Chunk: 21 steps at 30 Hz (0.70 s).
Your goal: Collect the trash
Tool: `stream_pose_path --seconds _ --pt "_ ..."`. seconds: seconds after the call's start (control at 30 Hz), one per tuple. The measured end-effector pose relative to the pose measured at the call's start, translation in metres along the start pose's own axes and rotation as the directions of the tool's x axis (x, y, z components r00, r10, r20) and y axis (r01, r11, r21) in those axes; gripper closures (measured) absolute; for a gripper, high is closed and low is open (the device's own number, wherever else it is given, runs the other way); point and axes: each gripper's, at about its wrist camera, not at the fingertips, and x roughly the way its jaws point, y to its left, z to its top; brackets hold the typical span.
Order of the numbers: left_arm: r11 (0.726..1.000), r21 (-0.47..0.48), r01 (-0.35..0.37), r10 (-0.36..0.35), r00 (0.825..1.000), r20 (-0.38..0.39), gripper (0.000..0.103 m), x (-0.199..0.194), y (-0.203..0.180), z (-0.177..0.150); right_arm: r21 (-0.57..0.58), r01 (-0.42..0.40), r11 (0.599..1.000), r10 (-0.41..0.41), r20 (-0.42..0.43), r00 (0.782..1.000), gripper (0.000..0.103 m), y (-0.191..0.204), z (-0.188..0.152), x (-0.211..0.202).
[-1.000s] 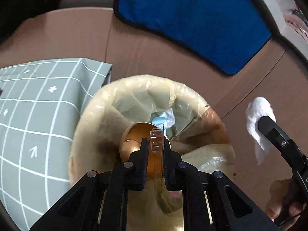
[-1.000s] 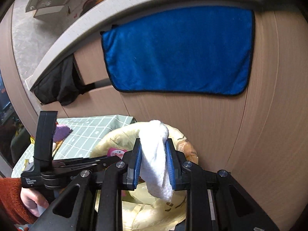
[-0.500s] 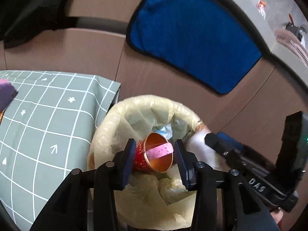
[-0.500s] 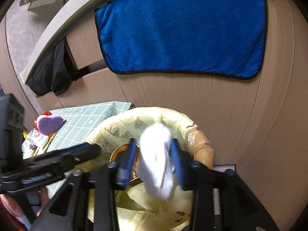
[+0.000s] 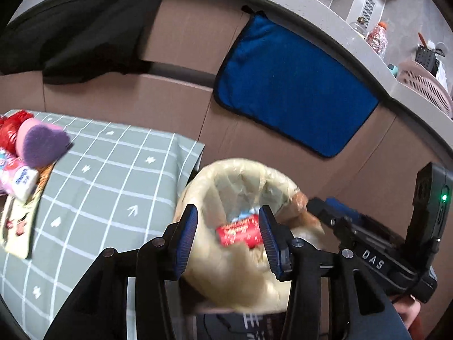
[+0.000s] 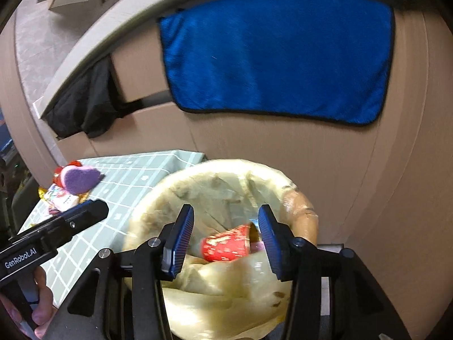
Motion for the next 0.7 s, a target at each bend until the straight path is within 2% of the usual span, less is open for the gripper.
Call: stream_pose_path --seconds 0.17,0.3,0.43,0.5,0.6,0.63,0.7 --pt "0.998 -0.061 -0.027 0.030 0.998 0.055 0.058 -0.043 0.023 -0.009 -0.053 -0.068 0.996 0.069 0.026 0.997 0.058 0.038 0.004 -0.014" --pt "0.983 -0.167 -0.077 0.100 0.985 0.139 0.058 -0.085 0.054 -0.012 -0.122 -0.128 0.984 0.133 0.039 0.990 0.058 0.080 0.009 -0.019" --pt "0.953 -0.269 -0.139 0.202 0.953 0.224 0.058 -0.126 0.088 -0.011 -0.181 -0.176 0.968 0.184 0.027 0.983 0.058 0.118 0.013 -0.016" --pt "0.934 -0.311 -0.175 0.261 0.930 0.258 0.058 -0.143 0.104 -0.011 -0.202 -0.199 0.959 0.207 0.021 0.978 0.058 0.136 0.015 -0.014" --pt "0.895 -0.362 -0.260 0.378 0.873 0.308 0.058 -0.167 0.131 -0.010 -0.228 -0.239 0.944 0.247 0.006 0.969 0.058 0.166 0.019 -0.006" --pt "0.884 -0.374 -0.280 0.405 0.859 0.314 0.058 -0.172 0.140 -0.010 -0.233 -0.246 0.941 0.253 0.000 0.967 0.058 0.171 0.020 -0.004" --pt "0.861 -0.401 -0.313 0.445 0.846 0.295 0.058 -0.175 0.159 -0.010 -0.250 -0.264 0.931 0.270 -0.013 0.963 0.058 0.187 0.021 0.002"
